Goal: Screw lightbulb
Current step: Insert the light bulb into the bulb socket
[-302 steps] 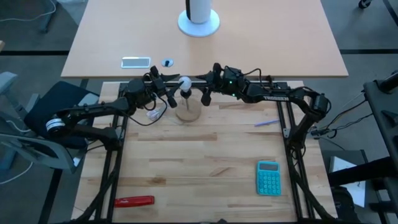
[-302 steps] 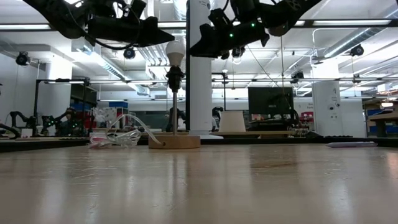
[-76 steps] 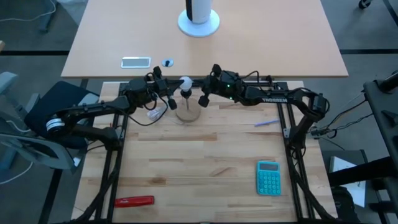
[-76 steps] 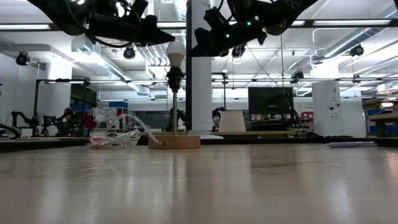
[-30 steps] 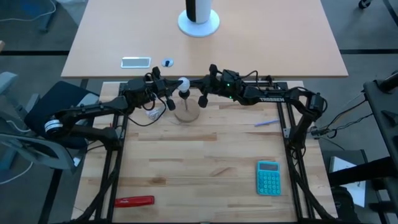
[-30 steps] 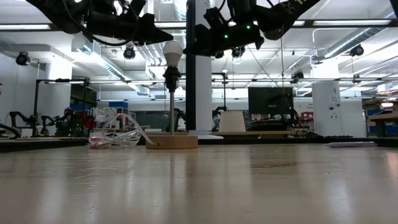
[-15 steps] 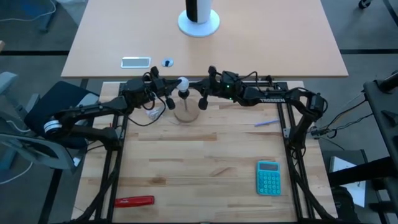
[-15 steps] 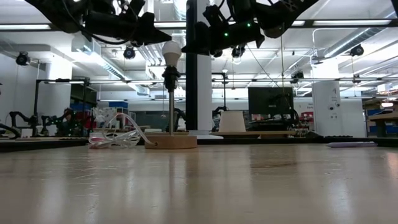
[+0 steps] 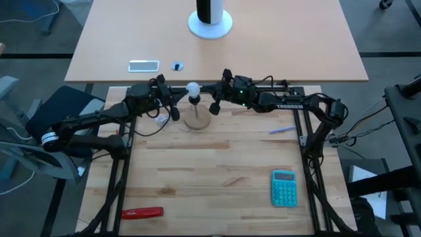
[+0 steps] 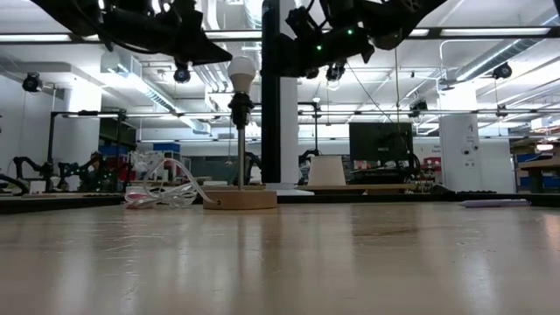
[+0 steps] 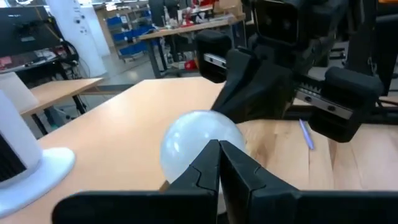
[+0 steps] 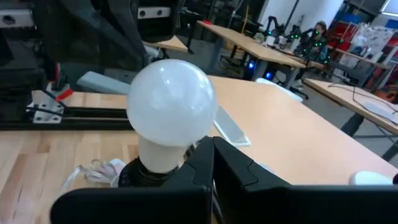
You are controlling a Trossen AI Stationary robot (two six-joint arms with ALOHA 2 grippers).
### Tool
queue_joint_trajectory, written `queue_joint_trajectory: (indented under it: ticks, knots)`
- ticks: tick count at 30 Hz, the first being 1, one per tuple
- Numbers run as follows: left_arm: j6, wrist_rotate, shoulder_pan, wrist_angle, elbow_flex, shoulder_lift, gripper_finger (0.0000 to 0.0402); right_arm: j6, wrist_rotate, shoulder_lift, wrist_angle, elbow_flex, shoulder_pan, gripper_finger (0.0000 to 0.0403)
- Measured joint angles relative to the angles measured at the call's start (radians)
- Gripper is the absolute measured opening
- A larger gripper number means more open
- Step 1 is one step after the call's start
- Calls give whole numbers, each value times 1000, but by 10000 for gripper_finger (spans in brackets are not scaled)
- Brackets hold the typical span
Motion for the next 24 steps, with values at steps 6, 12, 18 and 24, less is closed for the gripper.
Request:
queue_joint_trajectory:
  ticks: [6, 12, 18, 24]
  knots:
    - [9, -3, 0, 31, 1, 45, 0, -11, -6, 23, 45, 0, 3, 0]
    - [15, -2, 0, 30, 2, 51, 0, -25, -47, 24, 39, 0, 7, 0]
    - [15, -67, 2, -3, 2, 43, 0, -53, -75, 24, 29, 0, 28, 0]
    - [2, -54, -1, -66, -1, 15, 0, -43, -94, 21, 1, -1, 41, 0]
